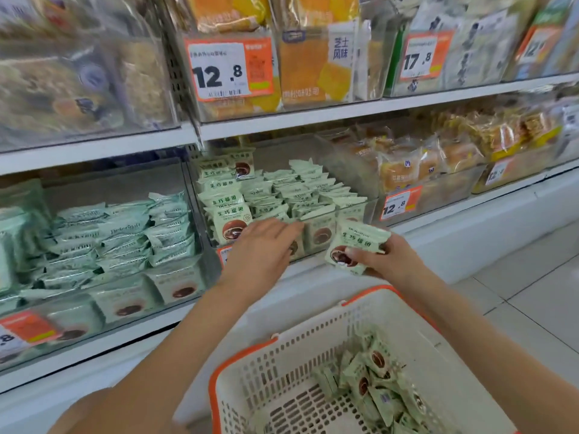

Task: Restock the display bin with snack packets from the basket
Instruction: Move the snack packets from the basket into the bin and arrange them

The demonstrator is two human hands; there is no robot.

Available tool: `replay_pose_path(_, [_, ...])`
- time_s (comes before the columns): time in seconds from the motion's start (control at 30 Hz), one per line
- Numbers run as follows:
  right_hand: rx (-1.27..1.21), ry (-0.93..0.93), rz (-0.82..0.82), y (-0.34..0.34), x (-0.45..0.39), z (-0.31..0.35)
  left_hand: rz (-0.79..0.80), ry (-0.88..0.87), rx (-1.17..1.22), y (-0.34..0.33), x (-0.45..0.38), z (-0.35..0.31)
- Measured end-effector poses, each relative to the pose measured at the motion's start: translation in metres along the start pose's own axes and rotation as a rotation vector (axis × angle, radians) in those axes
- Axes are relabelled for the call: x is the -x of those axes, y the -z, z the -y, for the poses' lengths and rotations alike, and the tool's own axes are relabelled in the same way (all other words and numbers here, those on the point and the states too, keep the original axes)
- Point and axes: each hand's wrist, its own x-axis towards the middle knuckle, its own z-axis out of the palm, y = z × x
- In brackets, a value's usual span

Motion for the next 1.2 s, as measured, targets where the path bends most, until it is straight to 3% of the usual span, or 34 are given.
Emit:
replay_pose_path(0.23, [0.37,0.241,-0.108,-0.048,-0.143,0.062,0.14,-0.022,-0.103,-0.031,-0.007,0.045])
replay_pose_path(0.4, [0.424,0.232,-0.144,-0.107,-0.223,0.083,0.179,-0.075,-0.13,-0.031,-0.005,0.054])
replay_pose_path(0.53, [0.356,0.138,-0.036,-0.134,-0.261,0.084,0.222,-0.059,-0.121,-0.032,-0.005,0.052])
replay_pose_path(0.6, [0.492,0.134,0.007,-0.144,-0.274,0.071,0.232,-0.053,-0.123,-0.032,-0.005,0.053])
replay_pose_path(0.97, [0.64,0.245,-0.084,-0.15,-0.285,0.048,0.297,-0.041,-0.134,-0.029,-0.007,0.052])
replay_pose_path(1.2, [0.413,0.316,-0.214,-0.116,-0.23,0.057,0.255,-0.081,-0.136,-0.029,-0.006,0.053])
